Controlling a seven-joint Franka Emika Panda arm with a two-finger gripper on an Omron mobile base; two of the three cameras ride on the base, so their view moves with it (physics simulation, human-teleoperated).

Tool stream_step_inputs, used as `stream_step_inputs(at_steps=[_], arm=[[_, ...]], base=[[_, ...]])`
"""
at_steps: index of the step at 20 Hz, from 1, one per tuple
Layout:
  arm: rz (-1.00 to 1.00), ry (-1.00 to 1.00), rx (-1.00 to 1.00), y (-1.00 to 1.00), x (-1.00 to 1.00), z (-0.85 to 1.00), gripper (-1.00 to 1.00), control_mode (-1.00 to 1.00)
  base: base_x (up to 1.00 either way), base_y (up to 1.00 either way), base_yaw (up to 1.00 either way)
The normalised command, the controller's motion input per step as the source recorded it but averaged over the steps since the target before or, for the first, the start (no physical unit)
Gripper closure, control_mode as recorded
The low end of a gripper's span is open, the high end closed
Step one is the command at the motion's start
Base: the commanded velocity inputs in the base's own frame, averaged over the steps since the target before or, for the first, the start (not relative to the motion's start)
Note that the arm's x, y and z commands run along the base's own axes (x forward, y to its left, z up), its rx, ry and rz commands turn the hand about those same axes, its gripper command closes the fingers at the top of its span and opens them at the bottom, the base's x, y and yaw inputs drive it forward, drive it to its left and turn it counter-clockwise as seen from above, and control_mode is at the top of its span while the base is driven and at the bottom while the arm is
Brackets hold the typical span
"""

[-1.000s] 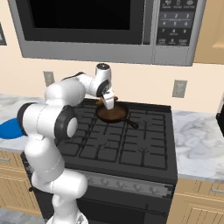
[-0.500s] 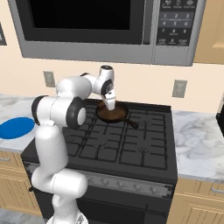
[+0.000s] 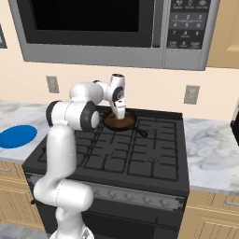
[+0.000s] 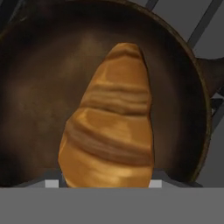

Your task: Pick the croissant and place it on the pan. Then turn on the stove to warm the croissant.

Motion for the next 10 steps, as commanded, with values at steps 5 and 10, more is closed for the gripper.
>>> stream_step_inputs(at_steps=[5, 10], arm=[[-0.01, 0.04, 0.00, -0.08, 0.16, -0.36, 1.00, -1.00], [-0.02, 0.05, 0.00, -0.03, 0.24, -0.35, 1.00, -1.00]], base=[[0.00, 0.00, 0.00], [0.00, 0.00, 0.00]])
